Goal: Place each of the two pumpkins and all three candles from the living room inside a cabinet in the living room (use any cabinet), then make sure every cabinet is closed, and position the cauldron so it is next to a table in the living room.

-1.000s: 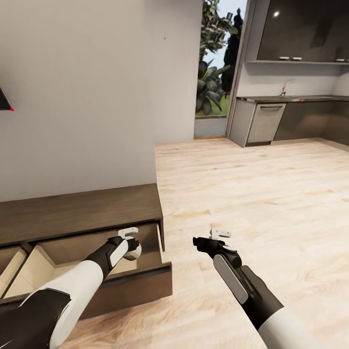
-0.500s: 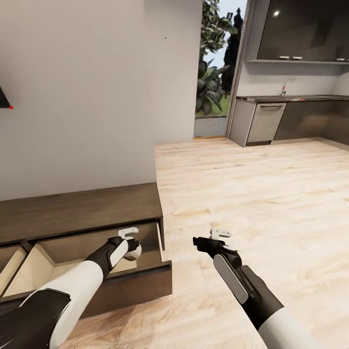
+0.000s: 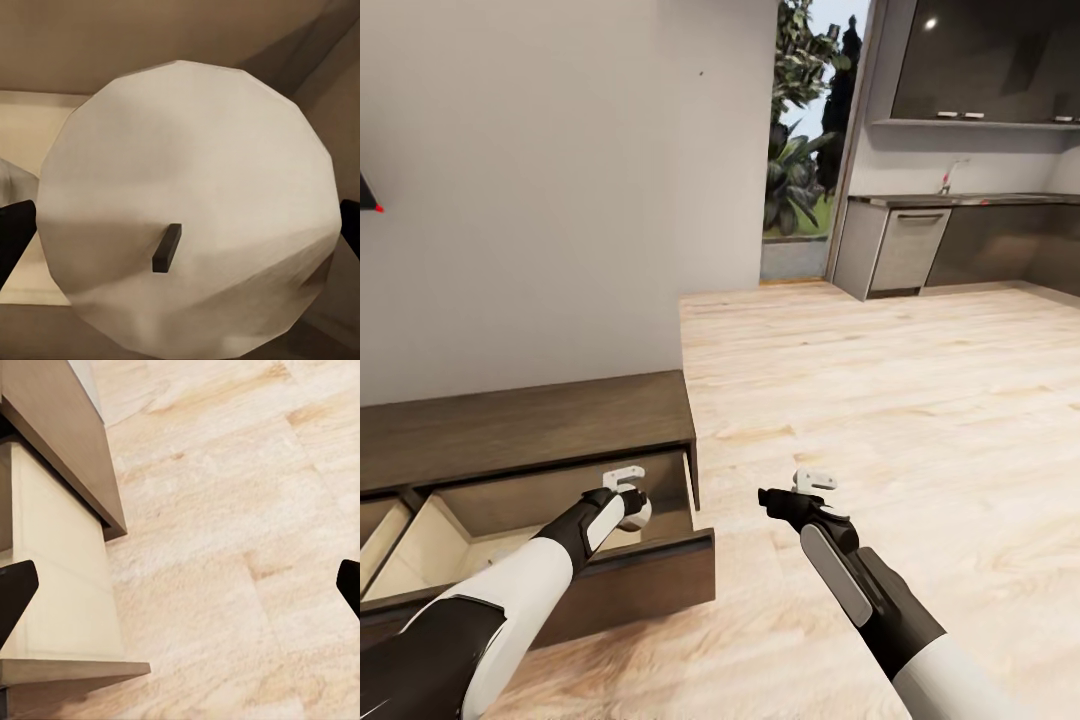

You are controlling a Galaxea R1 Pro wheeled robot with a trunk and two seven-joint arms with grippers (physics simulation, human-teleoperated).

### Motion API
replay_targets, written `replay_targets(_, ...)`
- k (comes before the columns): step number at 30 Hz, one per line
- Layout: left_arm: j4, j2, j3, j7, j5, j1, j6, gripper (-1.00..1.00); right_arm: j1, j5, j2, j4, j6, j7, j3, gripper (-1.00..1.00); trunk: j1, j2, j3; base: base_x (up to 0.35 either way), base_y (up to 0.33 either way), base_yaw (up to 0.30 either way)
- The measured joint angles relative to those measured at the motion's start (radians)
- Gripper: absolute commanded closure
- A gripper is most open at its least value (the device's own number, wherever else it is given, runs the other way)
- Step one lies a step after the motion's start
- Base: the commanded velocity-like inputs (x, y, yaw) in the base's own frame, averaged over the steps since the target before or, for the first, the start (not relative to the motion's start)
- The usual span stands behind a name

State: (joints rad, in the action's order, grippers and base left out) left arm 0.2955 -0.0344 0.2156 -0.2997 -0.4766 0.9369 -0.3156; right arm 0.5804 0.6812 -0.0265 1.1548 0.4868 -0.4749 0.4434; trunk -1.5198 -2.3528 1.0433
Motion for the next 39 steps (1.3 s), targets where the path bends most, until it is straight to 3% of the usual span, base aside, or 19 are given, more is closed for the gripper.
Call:
replay_targets(28, 0.000, -0.002, 0.002, 0.000, 0.003, -0.001, 0.005, 1.00, 0.000, 0.000, 0.000, 0.000, 0.000, 0.000, 0.000, -1.00, 0.000, 0.000, 0.000, 0.077, 0.000, 0.000)
replay_targets(39, 0.000, -0.001, 0.000, 0.000, -0.003, -0.002, 0.005, 1.00, 0.000, 0.000, 0.000, 0.000, 0.000, 0.000, 0.000, -1.00, -0.042, -0.077, 0.034, 0.002, 0.000, 0.000)
